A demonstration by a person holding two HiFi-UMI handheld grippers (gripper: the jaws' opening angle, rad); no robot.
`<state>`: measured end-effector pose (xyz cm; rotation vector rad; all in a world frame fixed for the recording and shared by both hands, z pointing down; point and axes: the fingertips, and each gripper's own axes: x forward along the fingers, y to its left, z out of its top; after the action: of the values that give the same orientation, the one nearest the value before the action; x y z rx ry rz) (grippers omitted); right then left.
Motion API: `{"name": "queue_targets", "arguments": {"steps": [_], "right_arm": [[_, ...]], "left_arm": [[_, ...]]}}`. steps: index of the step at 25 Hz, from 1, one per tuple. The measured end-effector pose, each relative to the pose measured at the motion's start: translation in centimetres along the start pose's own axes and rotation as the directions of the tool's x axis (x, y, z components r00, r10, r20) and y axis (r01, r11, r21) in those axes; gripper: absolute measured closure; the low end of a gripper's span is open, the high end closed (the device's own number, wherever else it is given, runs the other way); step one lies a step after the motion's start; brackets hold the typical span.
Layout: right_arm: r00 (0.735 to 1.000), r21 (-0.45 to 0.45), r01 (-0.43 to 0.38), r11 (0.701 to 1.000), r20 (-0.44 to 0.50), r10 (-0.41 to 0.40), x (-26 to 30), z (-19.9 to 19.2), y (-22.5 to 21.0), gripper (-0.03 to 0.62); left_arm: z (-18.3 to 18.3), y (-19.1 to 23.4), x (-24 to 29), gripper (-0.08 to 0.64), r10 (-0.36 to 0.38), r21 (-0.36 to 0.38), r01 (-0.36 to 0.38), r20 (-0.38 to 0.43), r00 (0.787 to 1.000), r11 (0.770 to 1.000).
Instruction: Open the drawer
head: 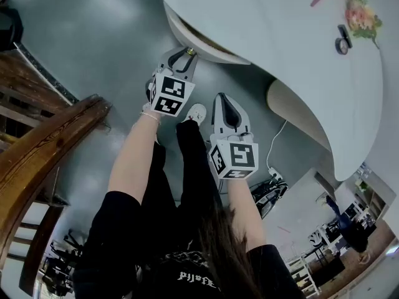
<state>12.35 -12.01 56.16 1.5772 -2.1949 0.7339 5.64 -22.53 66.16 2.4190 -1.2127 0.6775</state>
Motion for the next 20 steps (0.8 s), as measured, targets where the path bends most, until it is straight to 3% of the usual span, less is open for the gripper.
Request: {"name": "queue_targets", "arguments": {"steps": [20], "right_arm": [[0.998,-0.006,-0.041,0.999,-0.047,0.04,-1.8,-0.9,1.8,0.566]], "left_arm": [[-3.0,-0.4,-4.3,0.445,-0.007,0.004,0.007,-0.082,0.997,1.0]]}}
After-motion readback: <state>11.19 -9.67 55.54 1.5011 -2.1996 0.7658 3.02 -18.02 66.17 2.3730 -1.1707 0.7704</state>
